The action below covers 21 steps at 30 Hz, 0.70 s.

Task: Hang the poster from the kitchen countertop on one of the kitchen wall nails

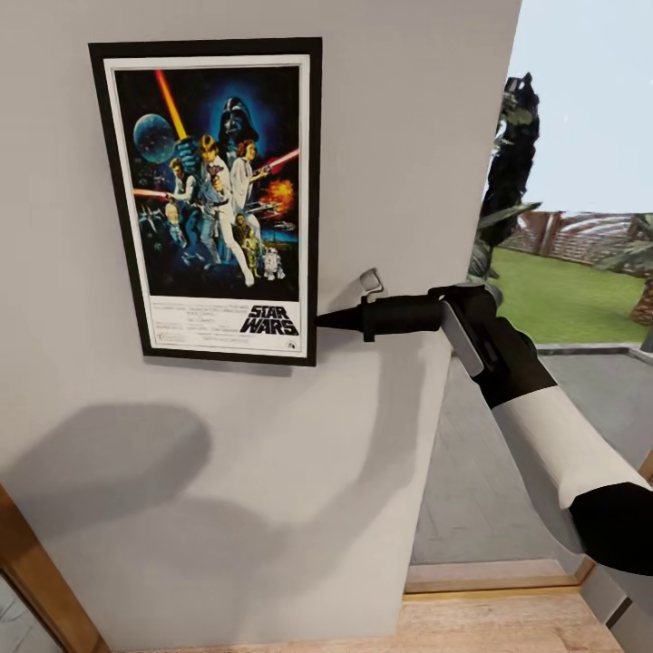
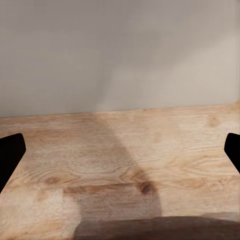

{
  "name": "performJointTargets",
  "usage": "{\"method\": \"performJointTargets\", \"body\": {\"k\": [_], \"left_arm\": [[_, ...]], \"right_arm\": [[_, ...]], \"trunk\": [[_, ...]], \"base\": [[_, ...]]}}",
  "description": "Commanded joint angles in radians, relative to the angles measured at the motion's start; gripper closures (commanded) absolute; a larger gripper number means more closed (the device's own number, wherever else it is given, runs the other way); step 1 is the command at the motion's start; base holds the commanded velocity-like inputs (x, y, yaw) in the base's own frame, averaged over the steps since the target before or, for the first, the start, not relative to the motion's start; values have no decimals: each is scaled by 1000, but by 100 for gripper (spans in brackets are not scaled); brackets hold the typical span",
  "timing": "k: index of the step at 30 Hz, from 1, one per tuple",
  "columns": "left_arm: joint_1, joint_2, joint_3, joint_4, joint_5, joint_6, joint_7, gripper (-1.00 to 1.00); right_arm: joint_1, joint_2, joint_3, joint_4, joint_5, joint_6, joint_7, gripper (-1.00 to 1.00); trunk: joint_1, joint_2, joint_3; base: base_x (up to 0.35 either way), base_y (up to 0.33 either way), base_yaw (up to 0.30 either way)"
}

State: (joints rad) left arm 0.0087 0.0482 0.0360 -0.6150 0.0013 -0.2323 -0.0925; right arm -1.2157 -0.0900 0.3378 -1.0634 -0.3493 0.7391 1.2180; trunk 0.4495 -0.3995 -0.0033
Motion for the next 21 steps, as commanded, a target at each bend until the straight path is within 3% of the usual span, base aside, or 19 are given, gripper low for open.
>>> {"method": "performJointTargets", "body": {"k": [1, 21], "left_arm": [[1, -1, 4, -1, 0, -1, -7, -100], [1, 0, 5, -2, 0, -2, -7, -100]], "right_arm": [[-1, -2, 1, 2, 12, -1, 0, 100], [-1, -2, 1, 2, 13, -1, 0, 100]], "trunk": [[1, 0, 0], [1, 0, 0]], "base": [[0, 0, 0], [0, 0, 0]]}}
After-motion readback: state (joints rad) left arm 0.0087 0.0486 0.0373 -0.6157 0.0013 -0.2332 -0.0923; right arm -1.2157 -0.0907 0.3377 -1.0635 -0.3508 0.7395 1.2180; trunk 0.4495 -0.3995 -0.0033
